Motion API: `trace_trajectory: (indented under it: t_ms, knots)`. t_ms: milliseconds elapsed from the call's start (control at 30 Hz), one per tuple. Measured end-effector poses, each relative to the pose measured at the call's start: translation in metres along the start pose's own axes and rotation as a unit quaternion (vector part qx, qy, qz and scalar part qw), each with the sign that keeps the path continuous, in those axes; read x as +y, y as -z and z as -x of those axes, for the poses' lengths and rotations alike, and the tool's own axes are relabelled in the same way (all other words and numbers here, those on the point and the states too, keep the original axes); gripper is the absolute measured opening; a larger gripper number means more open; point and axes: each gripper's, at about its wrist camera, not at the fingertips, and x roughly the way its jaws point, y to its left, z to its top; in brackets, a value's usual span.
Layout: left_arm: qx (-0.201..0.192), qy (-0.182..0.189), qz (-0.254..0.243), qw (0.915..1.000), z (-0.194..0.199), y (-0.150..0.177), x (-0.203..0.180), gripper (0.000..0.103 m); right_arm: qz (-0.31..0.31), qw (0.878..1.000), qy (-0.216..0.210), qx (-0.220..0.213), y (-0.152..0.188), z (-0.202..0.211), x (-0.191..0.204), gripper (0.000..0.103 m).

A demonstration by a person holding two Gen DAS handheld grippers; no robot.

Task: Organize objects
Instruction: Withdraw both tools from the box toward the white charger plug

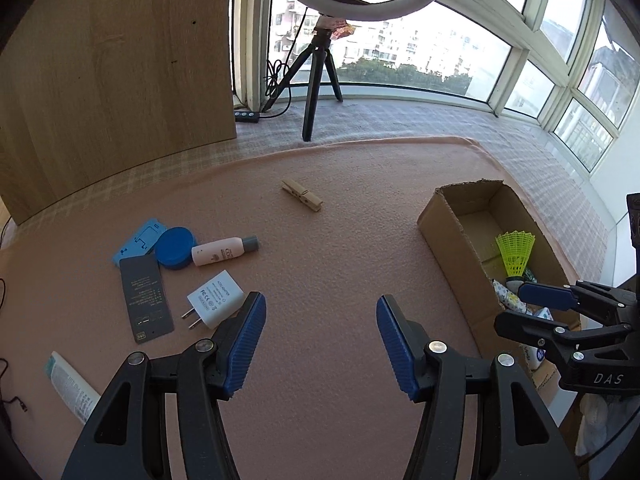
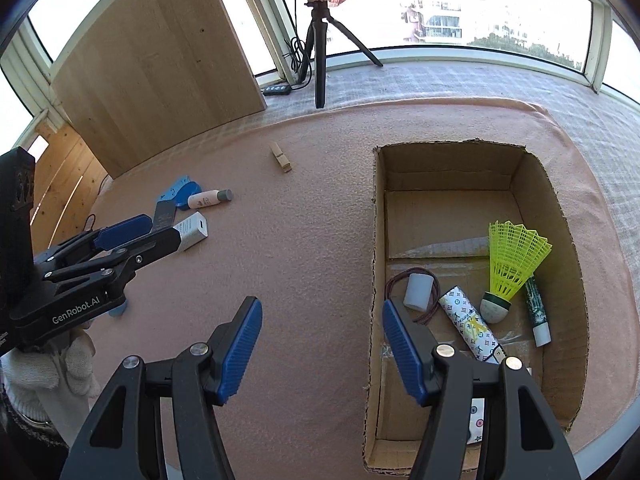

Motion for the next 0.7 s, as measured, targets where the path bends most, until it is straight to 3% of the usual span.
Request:
trace_trajectory:
  t_ms: [433,700]
  knots:
    - [0.019,0.002,0.088,0.9959,-0.006,0.037,0.095,0.063,0.005,0.997,-0.072,0.022,-0.029,-0.048,0.053,0.059]
    - [0.035,0.022,0.112,0.9928,-0.022,0.048,0.121,0.063,0.008,0.993,-0.110,0.049,-0.049,-0.080,0.080,0.059]
